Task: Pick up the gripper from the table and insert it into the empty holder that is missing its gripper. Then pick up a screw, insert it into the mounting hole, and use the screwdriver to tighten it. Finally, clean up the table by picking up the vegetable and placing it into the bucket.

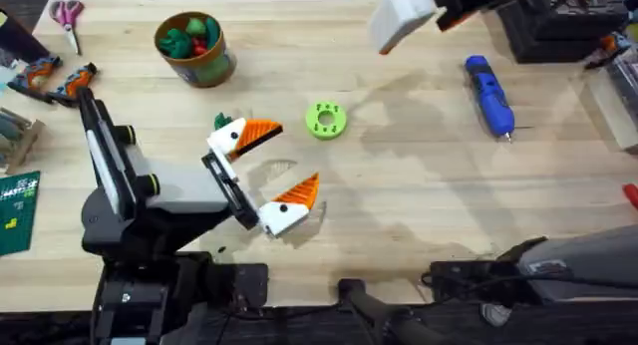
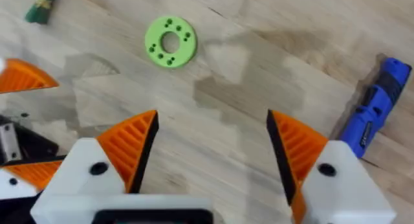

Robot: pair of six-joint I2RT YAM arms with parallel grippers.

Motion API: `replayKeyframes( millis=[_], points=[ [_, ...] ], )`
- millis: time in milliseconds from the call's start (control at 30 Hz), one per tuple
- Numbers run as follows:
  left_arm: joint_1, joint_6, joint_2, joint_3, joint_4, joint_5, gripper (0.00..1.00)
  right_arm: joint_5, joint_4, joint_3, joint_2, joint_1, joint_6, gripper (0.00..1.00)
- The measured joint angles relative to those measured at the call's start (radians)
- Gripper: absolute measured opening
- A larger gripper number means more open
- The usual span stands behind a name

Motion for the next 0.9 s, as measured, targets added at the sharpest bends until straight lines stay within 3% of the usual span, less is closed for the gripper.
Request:
replayKeyframes(
  millis=[200, 500, 533, 600, 733, 767, 900],
  points=[
    [0.000, 0.000, 0.000, 0.000, 0.000, 0.000, 0.985, 0.000, -0.004, -0.024, 0.000, -0.061, 0.003, 0.993],
    [0.000, 0.000, 0.000, 0.000, 0.000, 0.000, 0.983, 0.000, 0.007, -0.026, -0.012, -0.074, 0.003, 0.994],
    [0.000, -0.003, 0.000, 0.000, 0.000, 0.000, 0.907, 0.000, 0.005, -0.027, -0.018, -0.075, 0.003, 0.994],
    [0.000, 0.002, 0.000, 0.000, 0.000, 0.000, 0.659, 0.002, -0.006, -0.028, -0.036, -0.077, 0.003, 0.994],
    [0.000, 0.001, 0.000, 0.000, 0.000, 0.002, 0.073, 0.008, -0.035, -0.031, -0.088, -0.099, 0.003, 0.993],
    [0.000, 0.003, 0.000, 0.000, 0.000, 0.003, 0.020, 0.009, -0.037, -0.037, -0.105, -0.109, 0.003, 0.994],
    [0.000, 0.004, 0.000, 0.000, 0.000, 0.003, 0.016, 0.009, -0.037, -0.083, -0.171, -0.154, 0.003, 0.993]
  ],
)
